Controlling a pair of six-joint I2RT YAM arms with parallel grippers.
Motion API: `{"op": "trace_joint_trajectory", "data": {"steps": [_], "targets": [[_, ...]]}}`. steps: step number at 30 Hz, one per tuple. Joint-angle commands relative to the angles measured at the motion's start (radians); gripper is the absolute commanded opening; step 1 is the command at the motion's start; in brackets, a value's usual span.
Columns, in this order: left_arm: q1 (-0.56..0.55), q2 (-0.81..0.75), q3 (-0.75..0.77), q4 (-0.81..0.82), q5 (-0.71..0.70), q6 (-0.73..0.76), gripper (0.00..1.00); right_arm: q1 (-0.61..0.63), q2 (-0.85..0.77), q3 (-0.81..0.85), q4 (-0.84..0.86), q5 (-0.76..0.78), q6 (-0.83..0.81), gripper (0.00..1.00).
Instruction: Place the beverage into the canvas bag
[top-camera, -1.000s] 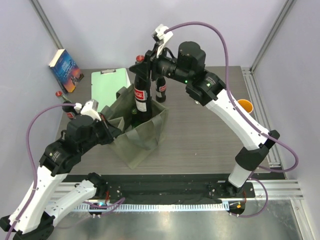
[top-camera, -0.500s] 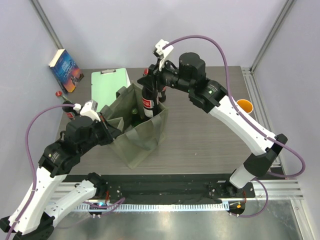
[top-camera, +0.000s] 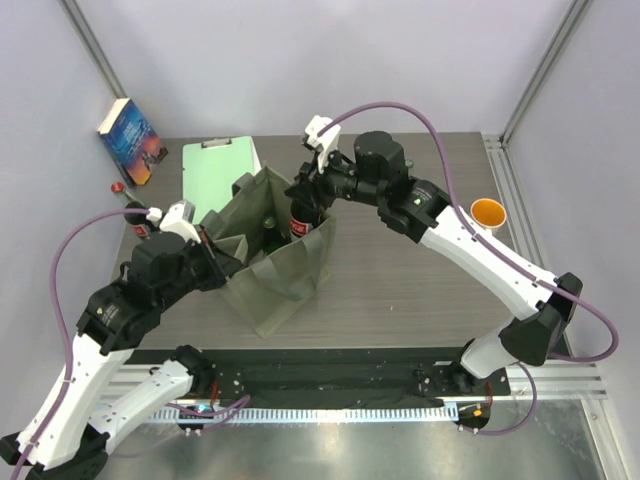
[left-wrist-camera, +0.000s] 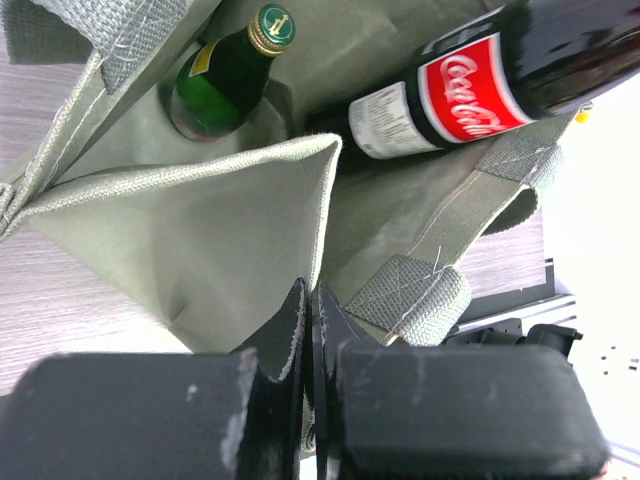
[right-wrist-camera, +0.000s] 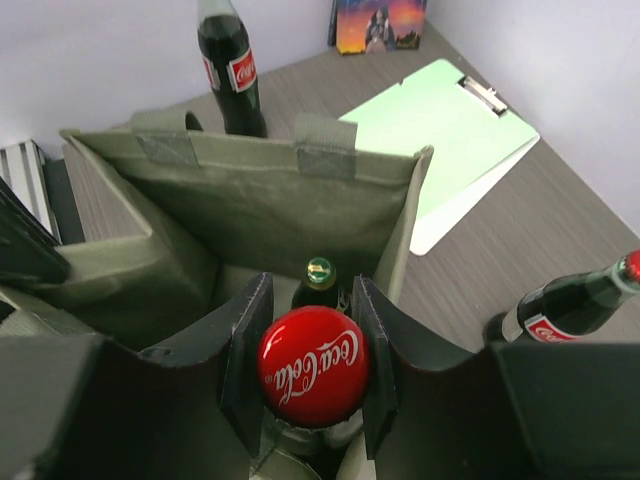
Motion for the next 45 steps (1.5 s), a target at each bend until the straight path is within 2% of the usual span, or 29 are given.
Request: {"op": "trace_joint_trajectory", "data": {"steps": [1,18,45], "targets": [[-0.004,-0.012,0.020,-0.014,0.005,-0.008,0.00,0.000,-0.071,0.020,0.284,-0.016,-0.051,0.01],[-0.004,-0.027,0.021,-0.017,0.010,-0.011,0.00,0.026,-0.012,-0.030,0.228,-0.010,-0.115,0.01],[-0.004,-0.046,0.014,-0.022,0.017,-0.015,0.00,0.043,0.100,-0.080,0.182,0.113,-0.203,0.01]]}}
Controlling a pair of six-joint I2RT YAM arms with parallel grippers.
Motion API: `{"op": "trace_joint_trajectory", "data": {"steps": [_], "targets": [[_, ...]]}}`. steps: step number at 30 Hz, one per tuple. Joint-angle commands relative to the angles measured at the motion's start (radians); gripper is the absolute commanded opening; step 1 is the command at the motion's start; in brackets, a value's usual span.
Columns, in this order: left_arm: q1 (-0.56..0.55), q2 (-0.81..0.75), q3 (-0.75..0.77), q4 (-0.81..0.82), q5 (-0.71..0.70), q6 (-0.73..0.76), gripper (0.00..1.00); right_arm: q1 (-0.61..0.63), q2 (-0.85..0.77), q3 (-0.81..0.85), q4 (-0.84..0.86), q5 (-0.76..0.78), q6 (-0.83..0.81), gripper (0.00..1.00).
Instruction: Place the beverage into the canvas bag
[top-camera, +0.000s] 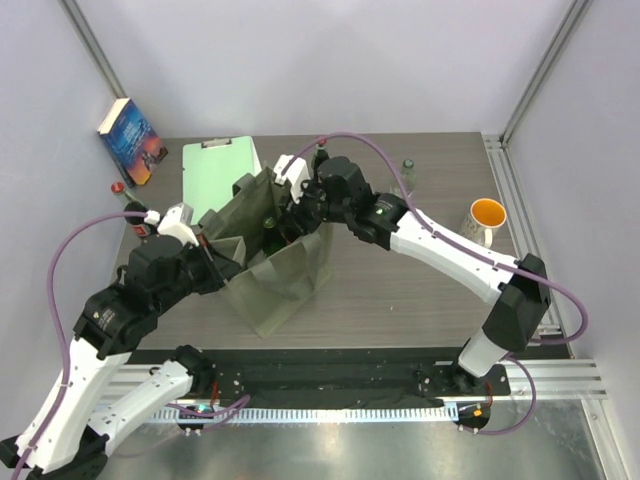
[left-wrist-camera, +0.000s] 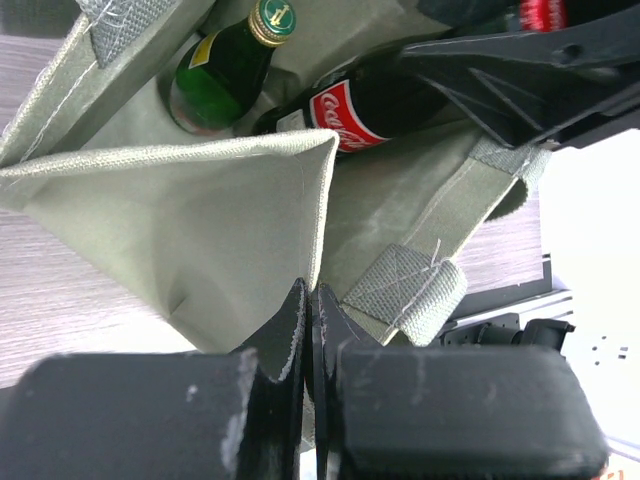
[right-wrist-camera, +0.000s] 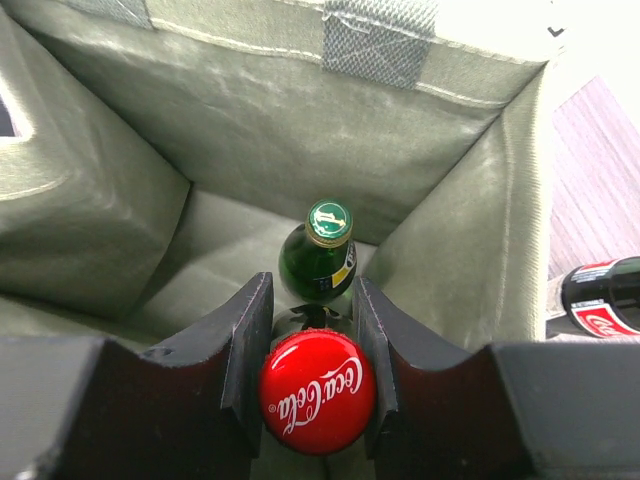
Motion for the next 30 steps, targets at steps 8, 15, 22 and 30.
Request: {"op": "trace_joint_trajectory", "data": {"steps": [8,15,22,30], "targets": [[-0.004,-0.034,0.010,-0.006,0.015,-0.010,0.00,-0.009,0.007,0.029,0.135,0.147,-0.073,0.02],[-0.004,-0.043,0.007,-0.005,0.014,-0.014,0.00,-0.009,0.014,0.014,0.118,0.135,-0.062,0.18],[-0.004,-0.043,0.003,-0.008,0.009,-0.014,0.00,-0.009,0.018,-0.012,0.119,0.139,-0.041,0.30],[-0.004,-0.043,-0.003,0.003,0.009,-0.018,0.00,-0.009,0.010,-0.044,0.151,0.136,-0.027,0.40]]}}
